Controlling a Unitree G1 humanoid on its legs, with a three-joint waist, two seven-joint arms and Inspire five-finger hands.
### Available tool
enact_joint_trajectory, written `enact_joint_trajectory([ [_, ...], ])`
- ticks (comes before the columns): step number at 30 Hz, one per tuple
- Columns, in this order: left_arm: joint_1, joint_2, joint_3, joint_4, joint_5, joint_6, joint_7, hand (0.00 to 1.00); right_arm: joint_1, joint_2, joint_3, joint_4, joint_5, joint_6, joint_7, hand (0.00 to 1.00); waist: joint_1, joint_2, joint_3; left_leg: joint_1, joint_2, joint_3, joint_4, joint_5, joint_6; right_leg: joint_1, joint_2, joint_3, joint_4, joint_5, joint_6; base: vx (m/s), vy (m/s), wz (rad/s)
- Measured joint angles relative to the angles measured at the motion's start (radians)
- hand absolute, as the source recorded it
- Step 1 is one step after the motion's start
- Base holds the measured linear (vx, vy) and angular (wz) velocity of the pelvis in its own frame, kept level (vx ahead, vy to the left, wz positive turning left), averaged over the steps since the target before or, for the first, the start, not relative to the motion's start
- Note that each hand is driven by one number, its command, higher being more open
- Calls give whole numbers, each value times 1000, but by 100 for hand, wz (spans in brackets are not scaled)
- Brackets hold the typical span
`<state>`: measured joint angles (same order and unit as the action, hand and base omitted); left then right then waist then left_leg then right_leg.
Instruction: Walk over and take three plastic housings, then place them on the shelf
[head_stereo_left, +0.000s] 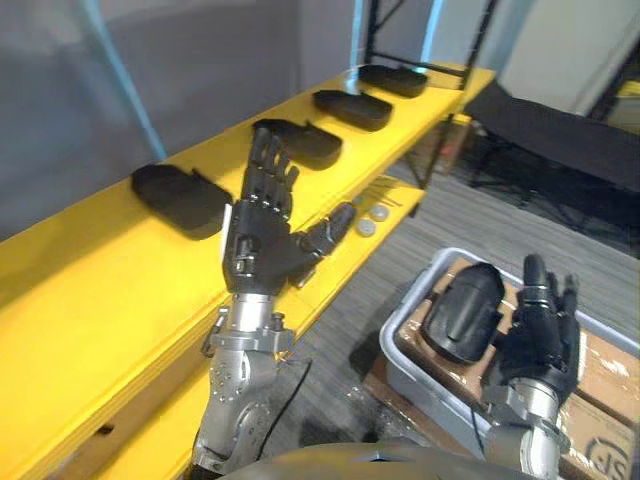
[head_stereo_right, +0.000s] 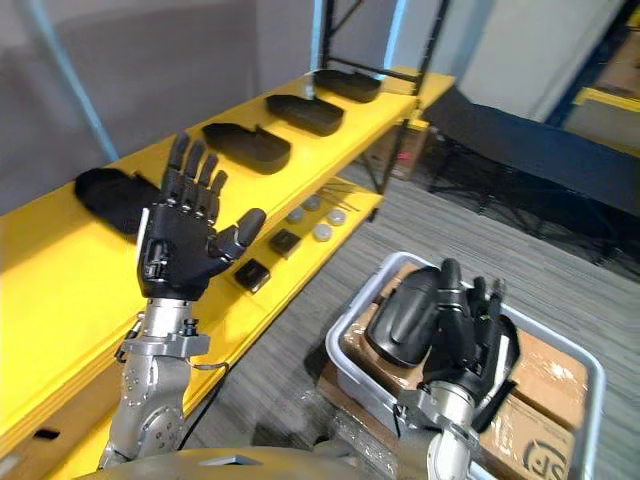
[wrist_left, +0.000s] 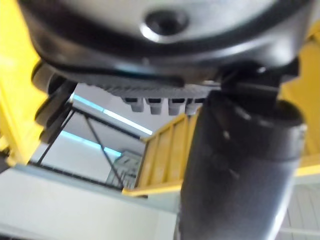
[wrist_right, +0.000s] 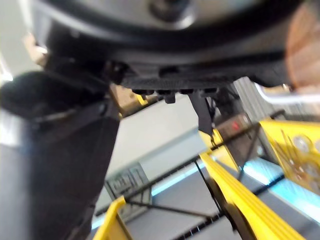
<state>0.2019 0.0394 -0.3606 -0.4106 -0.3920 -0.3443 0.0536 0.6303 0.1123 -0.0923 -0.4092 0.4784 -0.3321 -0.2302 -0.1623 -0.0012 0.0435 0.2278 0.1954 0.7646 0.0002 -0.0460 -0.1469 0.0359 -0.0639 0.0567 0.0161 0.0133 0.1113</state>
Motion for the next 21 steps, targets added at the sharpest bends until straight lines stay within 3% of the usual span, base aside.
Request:
enact_joint_trajectory([
  [4,-18,0,-56,1,-24,33,9,100,31,-9,-11,0,1,-25,0,100,-14,5,-2,27,31,73,24,-16,-20,-13,35,34,-2,14,-2,-13,-48,-51],
  [8,-43,-2,-68,12,-42,57,53,100,31,-13,55,1,1,-23,13,100,-11,10,-2,31,48,104,66,-32,-29,-25,67,77,-31,42,-2,-55,-59,-42],
  [10,-42,-3,-57,12,-41,59,95,100,16,-26,108,8,1,-17,43,100,12,11,-1,19,66,7,136,-69,17,-37,89,136,-31,56,-19,-57,-81,-96],
  [11,-41,-2,-40,10,-40,61,133,100,-13,-47,144,22,0,-11,80,100,45,20,4,1,78,-106,194,-107,72,-37,105,189,-32,66,-34,-29,-46,-139],
  [12,-34,0,-23,9,-38,68,167,100,-64,-81,184,53,1,-8,109,100,66,24,12,-19,73,-244,248,-163,100,-46,112,237,-34,67,-42,-48,-1,-122],
  [13,-31,0,-22,8,-38,70,169,100,-73,-89,186,57,1,-8,114,100,74,31,11,-22,70,-267,251,-176,101,-49,115,243,-33,66,-45,-100,85,-89],
  [14,-19,-1,-22,-2,-35,79,167,100,-111,-116,193,74,22,-7,129,100,95,61,9,-25,69,-341,251,-208,104,-64,131,252,-26,72,-54,-122,102,-54],
  [16,8,14,-9,-38,-33,90,148,100,-154,-118,216,86,119,-8,147,100,116,67,13,-25,54,-358,249,-211,100,-95,131,246,-7,67,-53,-135,77,-35],
  [18,17,20,27,-80,-38,85,109,100,-158,-103,248,86,193,-10,157,100,146,38,37,-31,32,-380,249,-213,104,-106,101,198,12,66,-53,-120,55,2],
  [21,18,19,60,-95,-39,73,94,100,-133,-86,280,86,206,-10,152,100,155,19,66,-44,8,-442,281,-223,115,-137,86,191,89,38,-49,-139,54,11],
])
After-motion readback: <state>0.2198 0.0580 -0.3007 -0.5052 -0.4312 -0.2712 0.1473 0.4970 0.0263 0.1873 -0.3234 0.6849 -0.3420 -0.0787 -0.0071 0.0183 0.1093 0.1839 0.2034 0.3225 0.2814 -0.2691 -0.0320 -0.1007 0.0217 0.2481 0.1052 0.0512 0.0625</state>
